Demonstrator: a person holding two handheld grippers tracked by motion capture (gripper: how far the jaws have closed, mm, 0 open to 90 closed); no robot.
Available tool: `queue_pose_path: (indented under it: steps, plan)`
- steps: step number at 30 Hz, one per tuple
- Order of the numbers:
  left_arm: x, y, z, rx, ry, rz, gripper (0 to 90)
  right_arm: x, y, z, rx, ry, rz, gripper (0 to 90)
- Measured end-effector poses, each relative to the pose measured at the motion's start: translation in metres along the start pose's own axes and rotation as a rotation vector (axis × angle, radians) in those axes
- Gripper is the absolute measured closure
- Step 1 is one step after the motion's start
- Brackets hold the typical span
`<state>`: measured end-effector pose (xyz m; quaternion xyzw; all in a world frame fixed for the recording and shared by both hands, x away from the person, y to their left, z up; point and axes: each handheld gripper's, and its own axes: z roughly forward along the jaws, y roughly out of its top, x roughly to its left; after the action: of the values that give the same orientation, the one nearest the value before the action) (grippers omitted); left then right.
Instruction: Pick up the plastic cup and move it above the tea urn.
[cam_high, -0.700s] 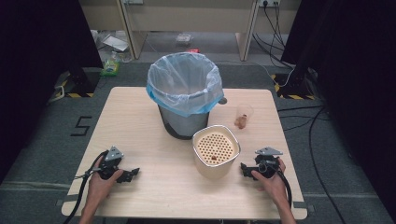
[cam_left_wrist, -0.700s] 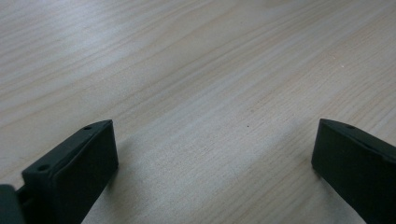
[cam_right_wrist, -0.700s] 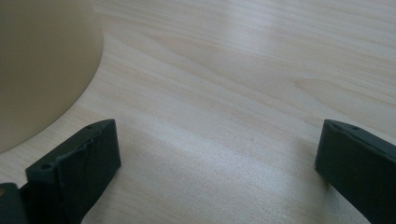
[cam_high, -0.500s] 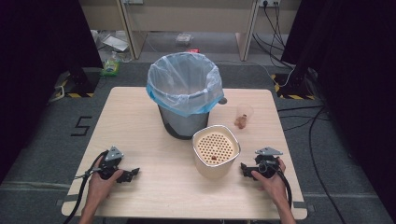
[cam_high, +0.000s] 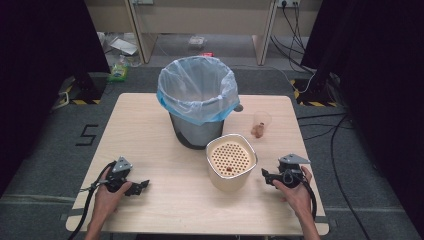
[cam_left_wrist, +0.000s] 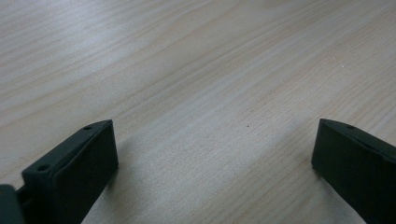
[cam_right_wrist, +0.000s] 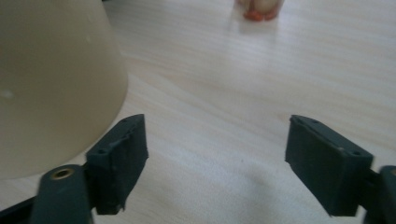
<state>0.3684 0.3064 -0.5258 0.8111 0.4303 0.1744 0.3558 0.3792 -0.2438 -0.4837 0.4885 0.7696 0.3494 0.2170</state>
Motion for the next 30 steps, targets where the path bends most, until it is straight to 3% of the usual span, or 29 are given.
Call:
queue_pose_path:
  steps: [7, 10, 15, 23, 30]
  plan:
    - [0.0, 0.0, 0.0, 0.0, 0.0, 0.0, 0.0, -0.004, 0.022, -0.007, -0.034, -0.026, 0.04, 23.0]
    - [0.0, 0.0, 0.0, 0.0, 0.0, 0.0, 0.0, -0.006, 0.028, -0.009, -0.045, -0.032, 0.035, 23.8]
    - [0.0, 0.0, 0.0, 0.0, 0.0, 0.0, 0.0, -0.014, 0.051, -0.014, -0.078, -0.045, 0.054, 26.1]
    - [0.0, 0.0, 0.0, 0.0, 0.0, 0.0, 0.0, -0.027, 0.077, -0.002, -0.082, -0.051, 0.099, 30.5]
    - [0.0, 0.0, 0.0, 0.0, 0.0, 0.0, 0.0, -0.032, 0.099, 0.006, -0.086, -0.084, 0.09, 33.2]
